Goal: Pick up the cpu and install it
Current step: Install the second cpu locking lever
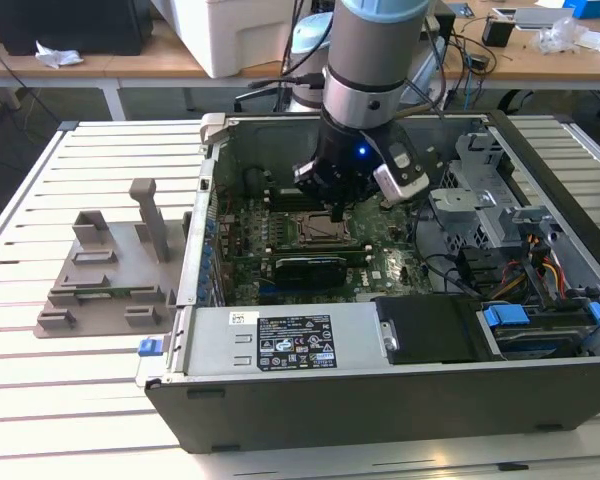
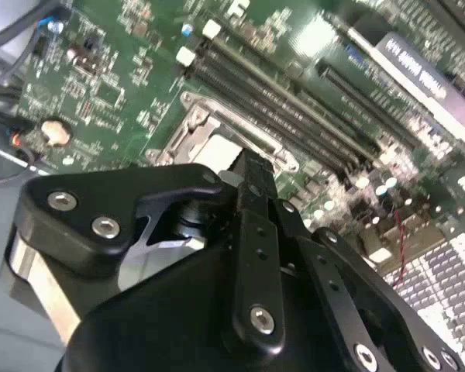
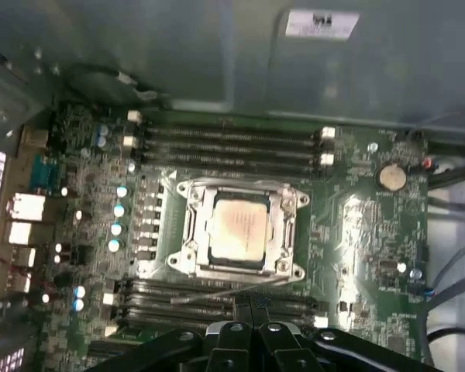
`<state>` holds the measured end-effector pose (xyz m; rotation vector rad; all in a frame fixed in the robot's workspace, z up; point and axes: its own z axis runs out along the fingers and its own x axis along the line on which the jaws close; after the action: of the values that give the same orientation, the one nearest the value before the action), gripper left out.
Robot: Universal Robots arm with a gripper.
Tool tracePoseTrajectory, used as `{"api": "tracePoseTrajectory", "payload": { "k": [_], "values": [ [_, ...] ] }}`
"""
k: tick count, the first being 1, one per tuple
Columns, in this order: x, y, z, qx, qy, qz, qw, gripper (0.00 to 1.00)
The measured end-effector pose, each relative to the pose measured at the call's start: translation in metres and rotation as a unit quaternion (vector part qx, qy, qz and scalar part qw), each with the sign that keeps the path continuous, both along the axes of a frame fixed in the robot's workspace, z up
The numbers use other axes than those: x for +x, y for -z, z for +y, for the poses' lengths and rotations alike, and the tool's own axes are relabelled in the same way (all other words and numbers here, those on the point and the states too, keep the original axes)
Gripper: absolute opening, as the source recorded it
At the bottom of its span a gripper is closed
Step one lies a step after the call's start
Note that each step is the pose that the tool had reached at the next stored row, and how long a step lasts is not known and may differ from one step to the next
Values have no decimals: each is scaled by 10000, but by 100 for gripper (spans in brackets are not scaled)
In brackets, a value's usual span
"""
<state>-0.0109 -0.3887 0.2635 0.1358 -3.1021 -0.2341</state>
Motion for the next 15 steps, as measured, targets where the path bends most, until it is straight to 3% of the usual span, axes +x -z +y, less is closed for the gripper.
{"api": "tracePoseTrajectory", "payload": {
  "k": [4, 11, 15],
  "values": [
    [-94, 170, -21, 0, 0, 0, 10000, 11],
    [-312, 349, -21, 0, -3, 0, 10000, 11],
    [-383, 451, -21, 7, -63, 0, 10000, 11]
  ]
}}
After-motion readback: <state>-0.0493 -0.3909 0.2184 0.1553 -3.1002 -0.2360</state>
